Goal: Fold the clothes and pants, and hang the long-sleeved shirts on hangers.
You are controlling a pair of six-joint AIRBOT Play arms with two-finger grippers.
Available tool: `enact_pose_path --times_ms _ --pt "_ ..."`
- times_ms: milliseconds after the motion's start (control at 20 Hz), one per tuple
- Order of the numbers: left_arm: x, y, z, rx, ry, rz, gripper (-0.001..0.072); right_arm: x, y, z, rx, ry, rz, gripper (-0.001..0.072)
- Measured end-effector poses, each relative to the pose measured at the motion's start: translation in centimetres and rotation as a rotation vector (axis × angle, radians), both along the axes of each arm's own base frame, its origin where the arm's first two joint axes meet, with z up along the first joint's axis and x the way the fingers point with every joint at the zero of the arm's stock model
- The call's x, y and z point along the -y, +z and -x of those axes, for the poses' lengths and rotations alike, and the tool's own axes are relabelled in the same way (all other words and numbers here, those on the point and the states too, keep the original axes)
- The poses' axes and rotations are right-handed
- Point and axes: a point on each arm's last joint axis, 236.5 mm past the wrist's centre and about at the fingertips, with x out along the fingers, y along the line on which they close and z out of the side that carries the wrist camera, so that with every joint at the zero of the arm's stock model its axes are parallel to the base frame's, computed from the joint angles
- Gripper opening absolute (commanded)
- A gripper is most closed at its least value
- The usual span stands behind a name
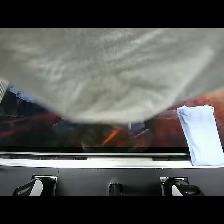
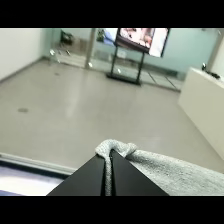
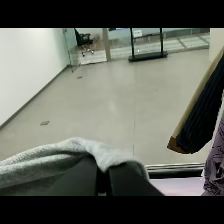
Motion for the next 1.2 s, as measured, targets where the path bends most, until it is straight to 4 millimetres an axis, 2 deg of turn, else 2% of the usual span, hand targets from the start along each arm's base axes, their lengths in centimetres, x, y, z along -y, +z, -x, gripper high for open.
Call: enact_pose_path --times_ms 100,200,300,350,400,500,650,700,800,900,950,1050,1100,1150,1200 --pt "-0.3 0.3 0.7 0.015 0.022 0.008 0.0013 0.3 -0.9 -0.2 -0.035 -0.011 -0.015 0.0026" --pt "-1.0 -0.5 -0.5 -0.013 0.028 0.029 0.0014 0.5 -3.3 -2.4 -0.127 -0.009 -0.052 0.0026" --pt "-2.1 -3.2 -3.6 -0.100 0.011 0.073 0.0014 0.2 -7.9 -6.2 -0.288 0.015 -0.102 0.0026" --pt "-2.6 -5.1 -5.6 -0.158 -0.004 0.101 0.0014 -0.3 -11.1 -8.4 -0.396 0.040 -0.132 0.0027" --pt "-3.1 -7.6 -7.8 -0.230 -0.024 0.131 0.0014 -0.8 -14.3 -10.6 -0.497 0.062 -0.158 0.0027" --pt "-3.8 -14.3 -13.0 -0.408 -0.073 0.200 0.0015 -1.6 -21.2 -14.7 -0.705 0.099 -0.211 0.0027" --pt "-3.5 -26.2 -19.6 -0.687 -0.144 0.269 0.0015 -1.8 -31.6 -20.4 -0.958 0.109 -0.268 0.0026" --pt "-3.1 -30.2 -21.7 -0.768 -0.164 0.292 0.0015 -1.8 -34.5 -22.1 -1.008 0.106 -0.287 0.0027" --pt "-2.1 -37.7 -24.9 -0.908 -0.193 0.327 0.0015 -1.7 -40.2 -25.2 -1.096 0.096 -0.333 0.0027" --pt "-1.1 -44.1 -27.3 -1.010 -0.209 0.356 0.0015 -1.8 -44.9 -27.8 -1.146 0.087 -0.382 0.0027" --pt "-0.6 -46.9 -28.2 -1.051 -0.212 0.368 0.0015 -1.8 -47.2 -28.9 -1.168 0.083 -0.403 0.0027" --pt "0.5 -51.3 -29.5 -1.112 -0.218 0.383 0.0024 -1.9 -50.7 -30.3 -1.203 0.075 -0.448 0.0029" --pt "0.9 -52.9 -29.8 -1.133 -0.221 0.385 0.0101 -2.1 -52.1 -30.7 -1.220 0.070 -0.472 0.0037" --pt "1.3 -54.2 -30.1 -1.149 -0.222 0.388 0.0298 -2.2 -53.5 -31.0 -1.239 0.066 -0.495 0.0101" --pt "1.5 -55.1 -30.4 -1.157 -0.221 0.392 0.0532 -2.4 -54.4 -31.1 -1.255 0.065 -0.509 0.0183"
